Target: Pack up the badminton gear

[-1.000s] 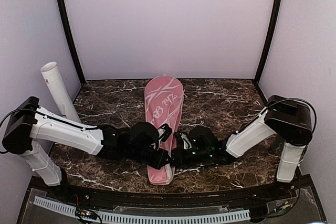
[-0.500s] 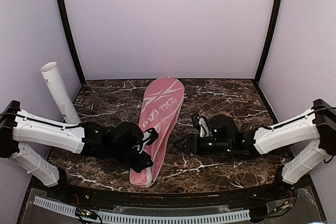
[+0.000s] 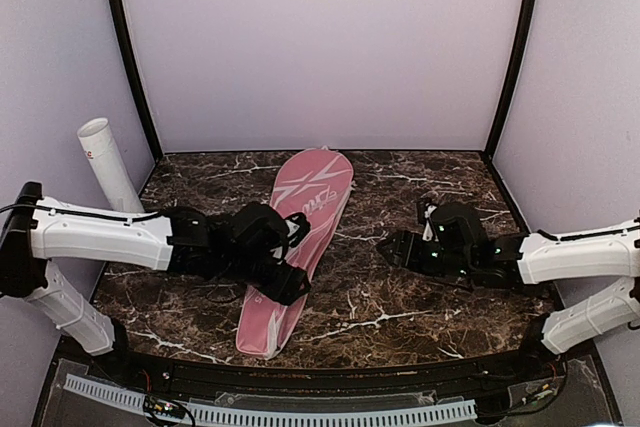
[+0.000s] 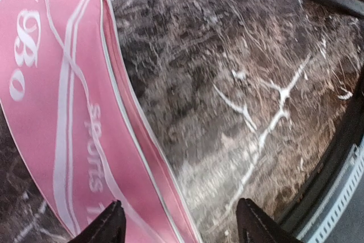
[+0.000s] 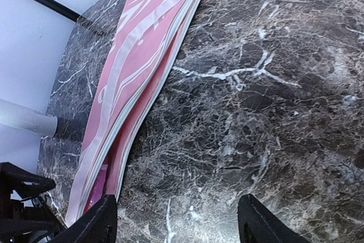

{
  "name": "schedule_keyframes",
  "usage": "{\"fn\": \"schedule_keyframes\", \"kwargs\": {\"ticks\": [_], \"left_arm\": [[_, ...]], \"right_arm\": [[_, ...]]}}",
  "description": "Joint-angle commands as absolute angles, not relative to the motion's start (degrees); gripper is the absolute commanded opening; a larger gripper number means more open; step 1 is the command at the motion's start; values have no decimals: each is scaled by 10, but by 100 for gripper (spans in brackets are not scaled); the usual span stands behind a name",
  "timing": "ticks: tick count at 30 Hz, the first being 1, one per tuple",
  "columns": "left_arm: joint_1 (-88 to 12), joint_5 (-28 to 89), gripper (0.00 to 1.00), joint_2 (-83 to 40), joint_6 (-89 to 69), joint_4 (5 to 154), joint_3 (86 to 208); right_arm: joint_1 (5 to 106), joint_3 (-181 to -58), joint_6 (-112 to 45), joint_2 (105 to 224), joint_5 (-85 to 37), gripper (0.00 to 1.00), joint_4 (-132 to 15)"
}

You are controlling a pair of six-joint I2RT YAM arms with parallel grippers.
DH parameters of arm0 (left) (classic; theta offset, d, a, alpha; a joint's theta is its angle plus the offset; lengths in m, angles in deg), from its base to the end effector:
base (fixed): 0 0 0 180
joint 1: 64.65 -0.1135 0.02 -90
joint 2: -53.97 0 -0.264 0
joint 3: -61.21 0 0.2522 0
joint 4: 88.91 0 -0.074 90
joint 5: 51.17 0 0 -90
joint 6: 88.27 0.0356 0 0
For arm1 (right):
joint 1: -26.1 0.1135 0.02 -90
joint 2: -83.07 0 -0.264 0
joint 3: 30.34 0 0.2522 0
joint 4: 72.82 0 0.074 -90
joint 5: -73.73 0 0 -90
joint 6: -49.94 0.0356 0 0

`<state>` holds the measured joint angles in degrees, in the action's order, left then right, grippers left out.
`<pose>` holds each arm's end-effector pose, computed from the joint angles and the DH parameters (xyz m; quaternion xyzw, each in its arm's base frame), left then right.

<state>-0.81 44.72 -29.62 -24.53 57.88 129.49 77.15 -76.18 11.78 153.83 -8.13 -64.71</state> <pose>0.1383 -0.2733 0.2273 0.2836 0.8900 -0.2163 0.2839 0.1632 0.1938 0.1969 0.0399 0.8765 0.3331 0.3453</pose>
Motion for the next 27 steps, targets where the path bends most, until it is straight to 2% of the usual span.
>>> {"fn": "schedule_keyframes", "kwargs": {"ticks": [1, 8, 14, 15, 16, 20, 24, 27], "left_arm": [[-35, 509, 73, -396, -212, 583, 1382], [-54, 584, 83, -551, -150, 546, 1517], [-71, 603, 82, -617, -126, 537, 1561], [-73, 599, 79, -623, -124, 542, 1563], [-77, 587, 64, -637, -123, 548, 1563], [-85, 578, 41, -649, -130, 547, 1556], [-89, 564, 11, -645, -135, 544, 1549], [-89, 549, 0, -627, -130, 561, 1531]], "right_arm": [[758, -750, 112, 1509, -55, 74, -630], [752, -721, 129, 1471, -52, 75, -641], [751, -687, 149, 1433, -43, 75, -645], [751, -682, 153, 1427, -41, 75, -645], [751, -671, 158, 1412, -37, 75, -644], [750, -665, 159, 1397, -27, 76, -629], [750, -665, 153, 1385, -15, 76, -615], [749, -663, 146, 1378, -9, 76, -610]]}}
